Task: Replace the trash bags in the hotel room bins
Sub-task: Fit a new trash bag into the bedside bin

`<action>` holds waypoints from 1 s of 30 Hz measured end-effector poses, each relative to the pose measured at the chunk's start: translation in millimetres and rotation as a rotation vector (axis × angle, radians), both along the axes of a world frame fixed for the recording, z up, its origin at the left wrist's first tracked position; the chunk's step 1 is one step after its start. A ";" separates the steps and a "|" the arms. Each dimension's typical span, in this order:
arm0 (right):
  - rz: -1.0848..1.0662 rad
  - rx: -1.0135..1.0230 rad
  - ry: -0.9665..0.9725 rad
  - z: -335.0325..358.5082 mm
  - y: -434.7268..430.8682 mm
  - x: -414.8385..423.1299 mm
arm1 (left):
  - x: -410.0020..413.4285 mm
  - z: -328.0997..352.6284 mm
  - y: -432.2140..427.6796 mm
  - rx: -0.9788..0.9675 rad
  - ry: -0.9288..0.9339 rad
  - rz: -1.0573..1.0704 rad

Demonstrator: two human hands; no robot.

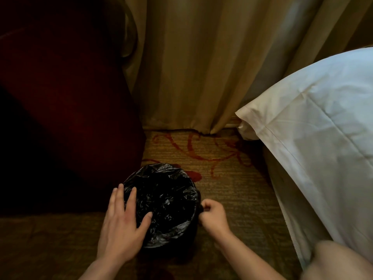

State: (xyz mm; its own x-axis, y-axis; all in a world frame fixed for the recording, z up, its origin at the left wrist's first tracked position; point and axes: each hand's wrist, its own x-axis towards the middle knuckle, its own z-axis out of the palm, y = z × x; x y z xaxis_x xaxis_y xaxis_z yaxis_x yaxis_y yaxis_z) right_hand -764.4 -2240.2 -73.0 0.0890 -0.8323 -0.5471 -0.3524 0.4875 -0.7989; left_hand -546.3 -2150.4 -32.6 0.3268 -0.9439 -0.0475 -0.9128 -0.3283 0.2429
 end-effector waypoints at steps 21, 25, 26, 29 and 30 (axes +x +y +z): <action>0.209 -0.477 0.093 41.0 -20.5 2.4 | -3.5 18.5 -6.7 -0.107 0.025 -0.005; 0.340 -0.615 0.252 42.7 -22.4 0.8 | -6.3 20.1 -8.5 -0.086 -0.020 -0.034; 0.376 -0.664 0.314 43.9 -23.0 -0.5 | -7.1 20.1 -8.6 -0.072 -0.037 -0.040; 0.465 -0.805 0.514 53.0 -22.8 -1.4 | -9.1 21.7 -11.0 -0.048 -0.074 -0.034; 0.492 -0.845 0.574 56.6 -22.2 -0.9 | -10.0 23.4 -11.8 -0.037 -0.079 -0.030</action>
State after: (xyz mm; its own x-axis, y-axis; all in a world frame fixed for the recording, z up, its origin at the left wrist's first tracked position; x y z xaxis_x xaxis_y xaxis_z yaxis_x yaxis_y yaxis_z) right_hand -765.3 -2262.4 -16.3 0.4254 -0.8985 0.1087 -0.7771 -0.4242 -0.4650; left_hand -556.3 -2162.2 -9.3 0.2999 -0.9539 0.0123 -0.9389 -0.2928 0.1808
